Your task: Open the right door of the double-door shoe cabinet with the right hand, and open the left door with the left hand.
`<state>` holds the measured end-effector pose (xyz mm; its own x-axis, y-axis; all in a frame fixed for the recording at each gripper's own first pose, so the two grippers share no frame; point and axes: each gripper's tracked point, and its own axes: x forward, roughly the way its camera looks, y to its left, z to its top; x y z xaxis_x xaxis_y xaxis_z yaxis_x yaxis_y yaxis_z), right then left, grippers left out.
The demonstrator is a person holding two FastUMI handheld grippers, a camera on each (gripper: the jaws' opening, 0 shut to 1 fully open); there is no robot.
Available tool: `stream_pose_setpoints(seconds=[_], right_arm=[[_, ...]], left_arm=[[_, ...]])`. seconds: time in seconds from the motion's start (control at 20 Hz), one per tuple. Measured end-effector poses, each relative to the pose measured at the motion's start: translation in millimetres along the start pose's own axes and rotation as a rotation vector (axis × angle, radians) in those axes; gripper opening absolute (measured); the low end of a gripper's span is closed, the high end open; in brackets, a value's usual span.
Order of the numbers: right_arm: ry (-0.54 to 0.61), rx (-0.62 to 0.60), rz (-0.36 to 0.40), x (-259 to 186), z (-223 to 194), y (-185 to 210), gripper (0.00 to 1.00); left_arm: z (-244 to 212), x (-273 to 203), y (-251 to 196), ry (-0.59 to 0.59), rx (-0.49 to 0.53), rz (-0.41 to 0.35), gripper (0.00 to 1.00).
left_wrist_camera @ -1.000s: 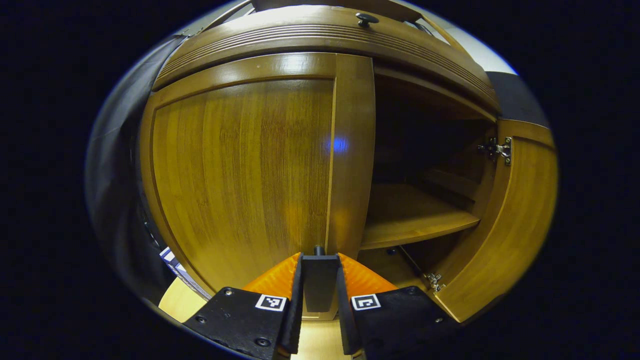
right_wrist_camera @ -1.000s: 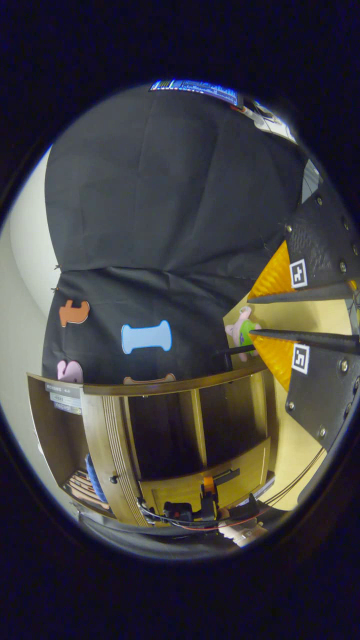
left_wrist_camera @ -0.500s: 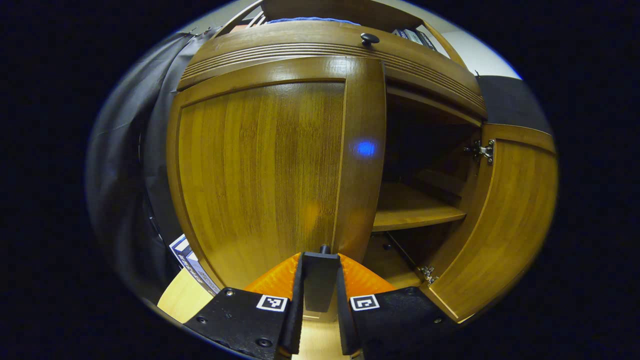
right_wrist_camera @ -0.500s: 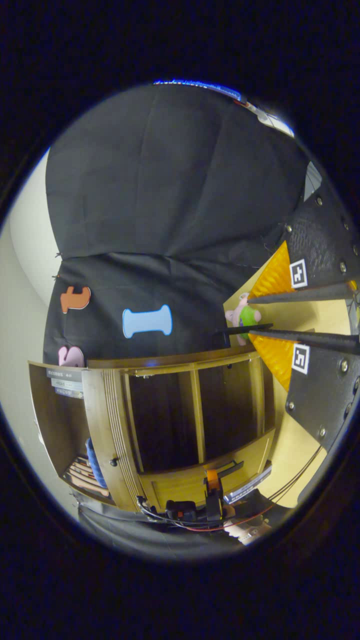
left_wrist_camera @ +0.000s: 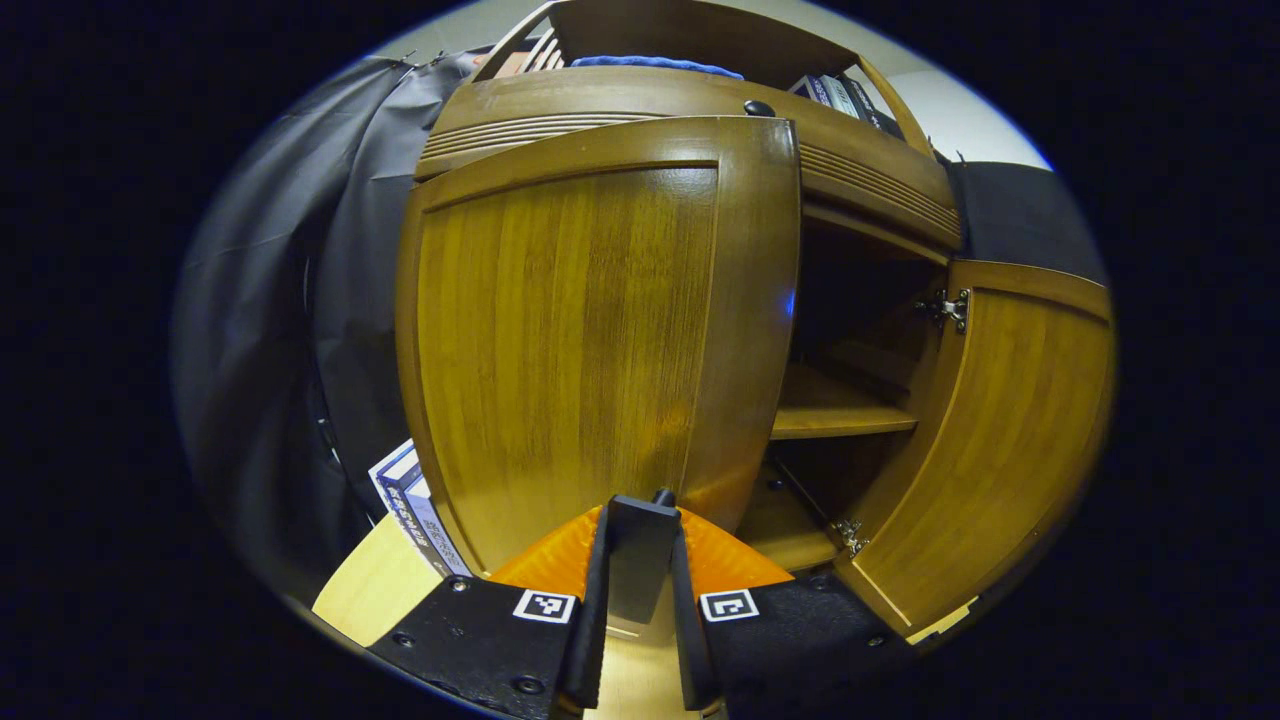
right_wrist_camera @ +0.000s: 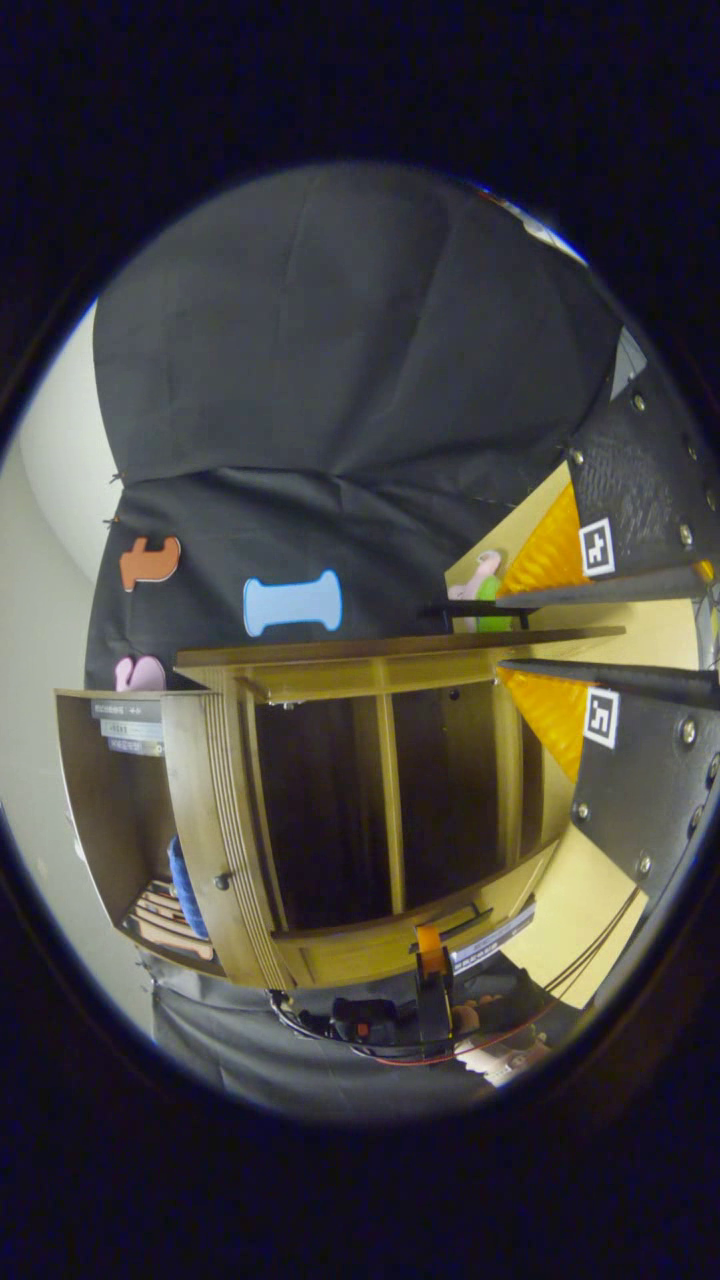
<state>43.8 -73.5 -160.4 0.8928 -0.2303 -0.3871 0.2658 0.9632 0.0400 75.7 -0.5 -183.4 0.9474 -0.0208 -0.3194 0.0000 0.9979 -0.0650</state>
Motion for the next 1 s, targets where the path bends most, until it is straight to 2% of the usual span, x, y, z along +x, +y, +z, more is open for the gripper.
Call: stream_pose_setpoints(seconds=[0.05, 0.75, 0.8, 1.0], right_arm=[[0.001, -0.003, 0.011, 0, 0, 4, 0.27], [0.007, -0.048, 0.197, 23, 7, 79, 0.27], [0.008, -0.051, 0.212, 25, 6, 85, 0.27], [0.023, -0.062, 0.27, 30, 0, 108, 0.27]], left_arm=[[0, -3, 2, 0.0, 0.0, 0.002, 0.3], [-7, -49, 31, -0.01, -0.03, 0.018, 0.3], [-8, -53, 34, -0.01, -0.03, 0.021, 0.33], [-10, -67, 47, -0.005, -0.035, 0.037, 0.3]])
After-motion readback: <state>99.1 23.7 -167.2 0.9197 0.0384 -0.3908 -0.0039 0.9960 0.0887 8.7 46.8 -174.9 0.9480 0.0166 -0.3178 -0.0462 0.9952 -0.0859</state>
